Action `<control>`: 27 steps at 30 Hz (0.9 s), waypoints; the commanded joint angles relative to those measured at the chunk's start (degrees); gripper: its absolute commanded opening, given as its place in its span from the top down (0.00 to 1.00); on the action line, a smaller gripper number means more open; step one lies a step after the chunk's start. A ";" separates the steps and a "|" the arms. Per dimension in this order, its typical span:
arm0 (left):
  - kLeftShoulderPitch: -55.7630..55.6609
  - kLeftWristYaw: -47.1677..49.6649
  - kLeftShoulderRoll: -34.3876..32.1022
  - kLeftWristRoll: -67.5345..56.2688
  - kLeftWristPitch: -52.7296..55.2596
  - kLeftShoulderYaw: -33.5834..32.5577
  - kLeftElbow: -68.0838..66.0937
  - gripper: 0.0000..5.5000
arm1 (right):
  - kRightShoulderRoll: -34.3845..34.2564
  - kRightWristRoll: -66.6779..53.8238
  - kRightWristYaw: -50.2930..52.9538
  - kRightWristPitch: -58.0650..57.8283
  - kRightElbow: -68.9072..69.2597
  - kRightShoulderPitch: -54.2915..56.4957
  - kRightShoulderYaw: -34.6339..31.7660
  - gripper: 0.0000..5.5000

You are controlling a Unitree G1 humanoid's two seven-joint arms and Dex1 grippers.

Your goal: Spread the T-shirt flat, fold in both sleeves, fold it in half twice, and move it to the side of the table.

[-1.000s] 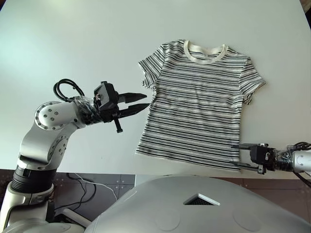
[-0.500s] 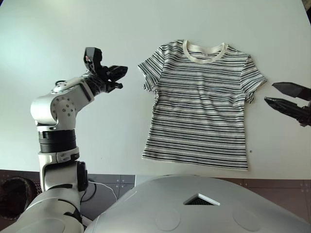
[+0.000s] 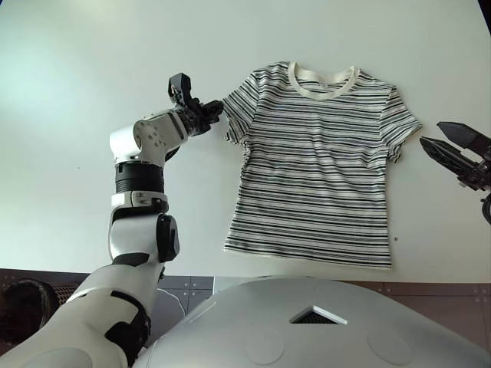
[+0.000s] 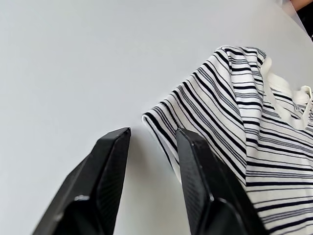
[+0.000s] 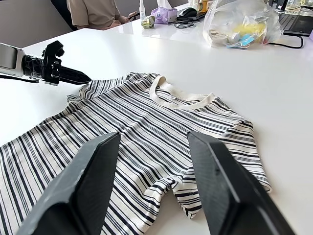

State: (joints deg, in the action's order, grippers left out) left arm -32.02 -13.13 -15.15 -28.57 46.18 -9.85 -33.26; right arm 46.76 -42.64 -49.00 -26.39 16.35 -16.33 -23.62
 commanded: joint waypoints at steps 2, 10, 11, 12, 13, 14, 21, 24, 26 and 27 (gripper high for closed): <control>-3.69 1.01 2.03 1.95 -3.45 -2.19 -8.16 0.69 | -1.20 1.52 0.77 -0.13 -0.38 1.69 -0.20 0.54; -3.87 -1.93 1.78 2.46 -3.24 -2.88 -10.57 0.84 | -2.20 2.76 1.61 -0.13 -0.27 2.12 -0.92 0.54; -3.79 -2.23 1.68 2.62 -2.92 -2.79 -10.52 0.89 | -2.27 2.72 1.79 -0.18 -0.32 2.20 -1.17 0.54; -3.72 -2.56 1.62 2.78 -2.63 -2.74 -10.46 0.91 | -2.37 2.71 1.90 -0.22 -0.27 2.20 -1.27 0.54; -3.70 -2.81 1.60 2.91 -2.43 -2.76 -10.42 0.94 | -2.56 2.72 2.05 -0.27 0.24 2.07 -1.08 0.54; -3.78 -3.00 1.63 3.10 -2.35 -2.87 -10.47 0.97 | -2.77 2.67 2.22 -0.35 0.88 1.92 -0.85 0.54; -5.30 -2.63 2.35 2.97 -3.30 -4.73 -10.29 0.98 | -4.03 3.99 2.79 -0.01 3.65 1.02 0.91 0.54; -4.66 -3.40 3.73 2.41 -0.68 -3.24 -4.58 0.98 | -4.66 4.91 3.01 0.21 5.29 -0.13 1.65 0.54; -4.07 -3.45 5.03 1.88 2.32 -2.07 0.08 0.98 | -5.22 5.73 3.15 0.55 6.32 -1.19 2.30 0.54; -4.01 -3.03 5.70 1.65 3.68 -1.78 2.25 0.98 | -5.51 6.10 3.25 0.80 6.62 -1.68 2.60 0.54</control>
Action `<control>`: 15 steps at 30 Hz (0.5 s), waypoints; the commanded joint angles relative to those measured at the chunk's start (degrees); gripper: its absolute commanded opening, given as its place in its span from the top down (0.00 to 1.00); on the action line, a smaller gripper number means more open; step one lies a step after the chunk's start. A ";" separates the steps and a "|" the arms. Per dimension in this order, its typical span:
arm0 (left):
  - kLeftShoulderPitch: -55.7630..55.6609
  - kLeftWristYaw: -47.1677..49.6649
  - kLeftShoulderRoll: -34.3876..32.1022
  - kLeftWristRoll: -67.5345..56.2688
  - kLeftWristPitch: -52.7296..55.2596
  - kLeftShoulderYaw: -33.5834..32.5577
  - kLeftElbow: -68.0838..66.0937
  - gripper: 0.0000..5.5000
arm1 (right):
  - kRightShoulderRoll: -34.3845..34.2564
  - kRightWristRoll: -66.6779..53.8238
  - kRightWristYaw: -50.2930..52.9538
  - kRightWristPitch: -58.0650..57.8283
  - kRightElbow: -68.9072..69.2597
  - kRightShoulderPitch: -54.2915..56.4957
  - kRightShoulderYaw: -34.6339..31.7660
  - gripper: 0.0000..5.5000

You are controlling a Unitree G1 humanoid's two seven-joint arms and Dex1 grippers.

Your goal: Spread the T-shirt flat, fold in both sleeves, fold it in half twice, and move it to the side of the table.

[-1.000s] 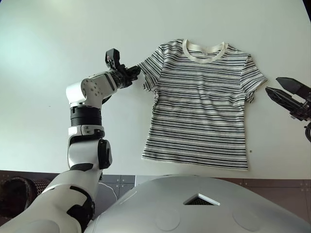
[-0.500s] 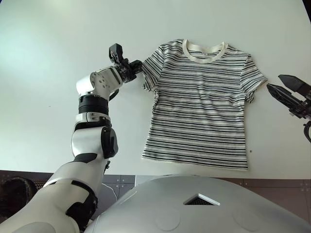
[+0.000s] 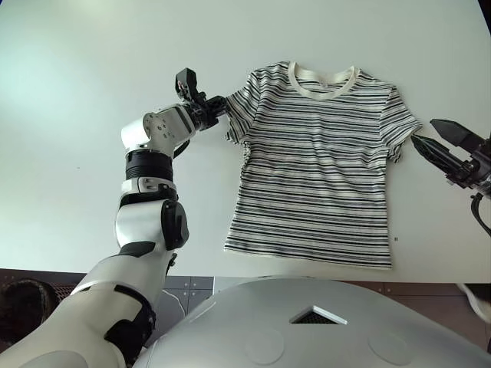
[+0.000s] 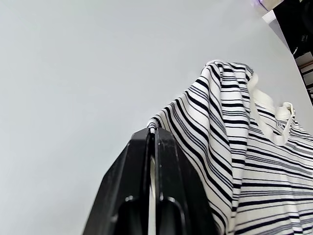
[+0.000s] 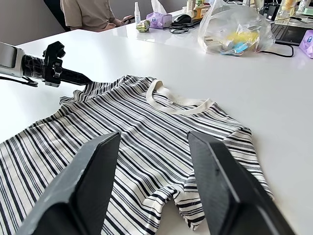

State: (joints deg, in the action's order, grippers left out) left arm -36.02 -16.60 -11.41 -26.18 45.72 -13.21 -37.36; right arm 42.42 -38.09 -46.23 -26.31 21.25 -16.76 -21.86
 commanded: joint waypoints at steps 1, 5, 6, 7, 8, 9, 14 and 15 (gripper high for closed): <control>-0.06 0.89 2.46 -0.78 5.00 1.69 7.91 0.98 | -1.42 1.83 0.54 0.88 1.92 -1.61 1.00 0.54; -0.71 3.03 3.66 0.17 6.54 2.23 12.30 0.98 | -2.59 2.85 0.95 1.38 2.80 -2.99 1.63 0.54; -0.74 3.50 3.99 0.21 6.97 2.38 13.23 0.98 | -2.83 3.05 1.05 1.52 2.99 -3.30 1.77 0.54; -0.75 4.01 4.46 0.11 7.46 2.53 14.41 0.98 | -3.08 3.30 1.16 1.71 3.18 -3.65 1.98 0.54; -0.82 4.52 5.05 -0.09 8.02 2.62 15.57 0.98 | -3.31 3.56 1.23 1.85 3.27 -3.90 2.17 0.54; -0.99 5.09 5.81 -0.27 8.68 2.83 16.83 0.98 | -3.52 3.82 1.31 2.00 3.37 -4.16 2.37 0.54; -1.68 7.03 9.36 0.61 9.63 4.20 18.20 0.98 | -4.58 5.32 1.75 2.60 3.58 -4.87 3.65 0.54; -1.90 7.49 10.01 0.91 9.36 4.44 17.77 0.98 | -4.74 5.58 1.79 2.77 3.52 -4.96 3.91 0.54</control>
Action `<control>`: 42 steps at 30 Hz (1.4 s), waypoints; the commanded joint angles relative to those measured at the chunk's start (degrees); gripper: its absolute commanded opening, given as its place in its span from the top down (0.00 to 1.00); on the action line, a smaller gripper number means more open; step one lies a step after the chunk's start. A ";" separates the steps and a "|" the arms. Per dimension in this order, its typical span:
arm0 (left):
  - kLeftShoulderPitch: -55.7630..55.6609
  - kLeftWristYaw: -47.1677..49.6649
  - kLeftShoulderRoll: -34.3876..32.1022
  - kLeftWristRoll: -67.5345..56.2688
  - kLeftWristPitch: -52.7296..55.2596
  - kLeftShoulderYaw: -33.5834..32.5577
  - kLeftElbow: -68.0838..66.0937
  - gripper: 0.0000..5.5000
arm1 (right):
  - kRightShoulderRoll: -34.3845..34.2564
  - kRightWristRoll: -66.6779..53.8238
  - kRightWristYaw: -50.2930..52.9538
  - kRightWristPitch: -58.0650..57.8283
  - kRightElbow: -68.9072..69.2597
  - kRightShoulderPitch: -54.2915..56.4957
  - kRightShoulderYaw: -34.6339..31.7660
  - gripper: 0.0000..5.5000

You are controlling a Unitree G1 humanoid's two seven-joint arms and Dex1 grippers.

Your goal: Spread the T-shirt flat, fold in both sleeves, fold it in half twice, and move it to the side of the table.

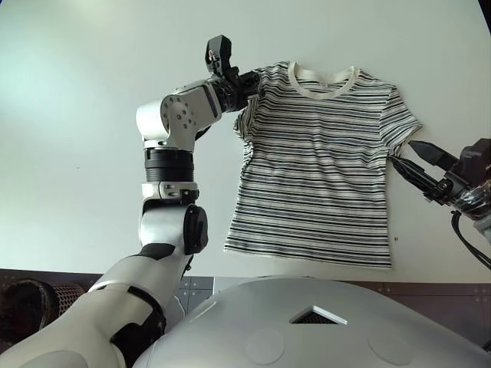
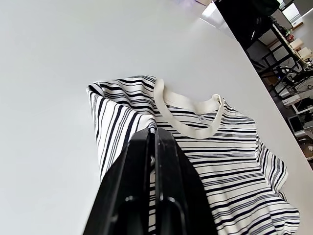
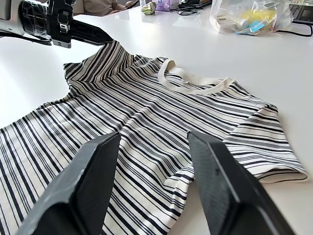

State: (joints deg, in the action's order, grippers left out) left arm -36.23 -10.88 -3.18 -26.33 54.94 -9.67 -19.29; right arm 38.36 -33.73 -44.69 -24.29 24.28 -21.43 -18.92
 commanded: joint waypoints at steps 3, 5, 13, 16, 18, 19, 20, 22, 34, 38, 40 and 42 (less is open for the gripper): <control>-2.32 2.69 2.96 3.32 -0.96 3.41 -2.09 0.98 | -1.07 2.12 0.31 1.32 0.23 -0.60 1.88 0.54; -2.49 2.92 3.75 5.02 -2.56 5.03 -3.61 0.98 | -1.25 2.66 0.26 1.63 -0.03 -0.64 2.50 0.54; -4.67 3.16 7.64 2.14 -0.92 1.75 -4.30 0.77 | -1.86 3.84 0.04 2.35 -0.78 -2.15 2.66 0.54; -4.37 0.28 7.81 -3.51 3.99 0.26 5.74 0.73 | -3.70 3.17 3.66 1.30 -2.21 -1.85 0.02 0.54; -2.21 -2.99 3.01 -2.87 2.92 3.79 15.75 0.73 | -6.36 1.89 8.92 -1.22 -4.54 -1.51 -3.25 0.54; -0.56 -4.62 -0.44 -1.00 0.96 5.90 19.67 0.73 | -7.70 0.88 11.42 -2.76 -5.61 -1.33 -4.65 0.54; 1.04 -5.88 -3.35 0.49 -0.92 7.14 22.58 0.73 | -8.91 -0.91 13.31 -4.48 -6.31 -1.05 -6.00 0.54; 4.91 -8.54 -9.22 4.88 -6.60 10.43 26.40 0.73 | -10.50 -5.28 16.78 -8.95 -8.98 1.55 -9.04 0.54; 14.39 -11.06 -13.05 12.62 -18.27 17.00 29.01 0.73 | -11.07 -11.31 27.71 -20.70 -49.00 30.37 -16.26 0.54; 15.22 -10.98 -12.63 13.07 -18.12 17.84 29.84 0.73 | -12.48 -9.89 27.74 -19.85 -56.58 36.43 -14.99 0.54; 15.25 -11.09 -12.72 13.36 -18.11 18.12 29.87 0.73 | -13.44 -10.17 27.91 -20.71 -56.51 37.39 -14.51 0.54; 15.34 -11.23 -12.89 13.57 -18.15 18.33 29.93 0.73 | -14.03 -10.21 28.20 -21.26 -56.06 37.33 -14.33 0.54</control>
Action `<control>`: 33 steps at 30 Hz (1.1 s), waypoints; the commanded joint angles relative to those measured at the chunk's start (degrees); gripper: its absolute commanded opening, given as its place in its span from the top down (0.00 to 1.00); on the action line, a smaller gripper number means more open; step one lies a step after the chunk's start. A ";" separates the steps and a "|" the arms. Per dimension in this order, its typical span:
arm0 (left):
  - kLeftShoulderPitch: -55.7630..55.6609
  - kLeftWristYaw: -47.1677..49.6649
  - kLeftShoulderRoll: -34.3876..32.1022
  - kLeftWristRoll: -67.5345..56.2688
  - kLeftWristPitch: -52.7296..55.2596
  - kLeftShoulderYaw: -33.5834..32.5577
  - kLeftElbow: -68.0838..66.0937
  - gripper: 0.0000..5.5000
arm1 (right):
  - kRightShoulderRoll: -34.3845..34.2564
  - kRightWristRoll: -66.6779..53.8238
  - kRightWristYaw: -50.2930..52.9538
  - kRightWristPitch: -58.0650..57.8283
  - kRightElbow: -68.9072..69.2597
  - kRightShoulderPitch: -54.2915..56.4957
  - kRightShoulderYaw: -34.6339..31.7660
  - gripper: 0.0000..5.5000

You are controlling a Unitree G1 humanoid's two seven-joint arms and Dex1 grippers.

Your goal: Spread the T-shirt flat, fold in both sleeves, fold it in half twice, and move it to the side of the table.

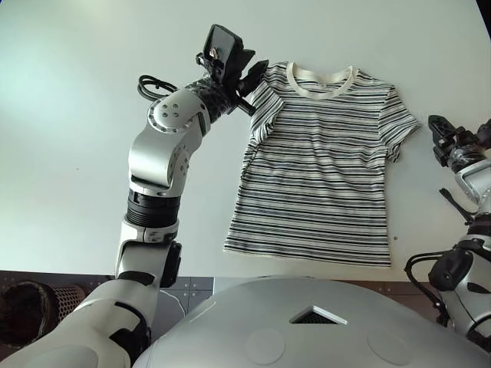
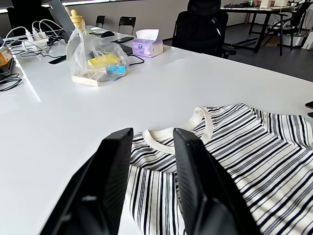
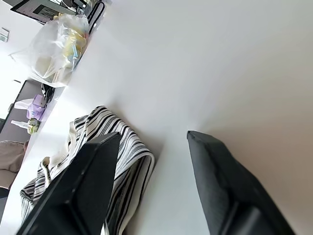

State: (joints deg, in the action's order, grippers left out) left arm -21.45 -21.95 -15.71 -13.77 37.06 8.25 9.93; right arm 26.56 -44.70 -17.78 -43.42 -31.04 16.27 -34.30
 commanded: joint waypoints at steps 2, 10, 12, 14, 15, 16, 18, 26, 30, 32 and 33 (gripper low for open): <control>0.86 -0.39 -0.49 1.41 -0.35 0.79 1.04 0.73 | -2.71 0.89 1.67 -2.88 0.38 -0.88 1.36 0.54; 1.06 -0.78 -0.45 2.67 -1.01 1.71 1.30 0.72 | -3.57 3.15 2.65 -2.58 3.36 -2.44 3.31 0.74; 1.09 -0.76 -0.54 2.73 -1.27 1.66 1.18 0.72 | -3.56 3.47 2.63 -2.33 3.54 -2.52 3.27 0.81; 1.15 -0.65 -0.53 2.79 -1.36 1.65 1.21 0.72 | -3.54 3.70 2.54 -1.95 3.79 -2.60 3.26 0.88; 1.17 -0.58 -0.50 2.82 -1.38 1.65 1.22 0.72 | -3.65 3.79 2.48 -1.41 3.96 -2.58 3.26 0.91; 1.16 -0.54 -0.46 2.84 -1.42 1.65 1.18 0.72 | -3.77 3.80 2.38 -0.89 4.14 -2.54 3.24 0.93; 1.17 -0.45 -0.40 2.89 -1.53 1.60 1.13 0.72 | -4.03 3.87 2.08 0.27 5.37 -2.56 3.53 0.98; 1.94 -0.61 -0.13 3.35 -1.71 1.49 1.72 0.72 | -6.00 6.61 2.30 1.11 19.44 -5.11 9.65 0.98; 2.08 -0.82 -0.19 3.49 -1.69 1.72 2.21 0.72 | -7.80 7.44 6.25 1.04 28.93 -4.41 11.27 0.98; 2.34 -0.80 -0.16 3.61 -1.68 1.93 2.64 0.72 | -8.78 7.51 8.54 0.52 32.76 -3.21 12.20 0.98; 2.44 -0.79 -0.13 3.66 -1.67 2.05 2.83 0.72 | -9.36 7.47 9.51 -0.10 34.61 -2.79 12.97 0.98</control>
State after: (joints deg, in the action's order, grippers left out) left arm -19.78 -22.44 -15.73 -10.81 35.55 9.52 11.81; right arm 18.40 -37.66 -10.45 -42.20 -0.52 11.75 -22.87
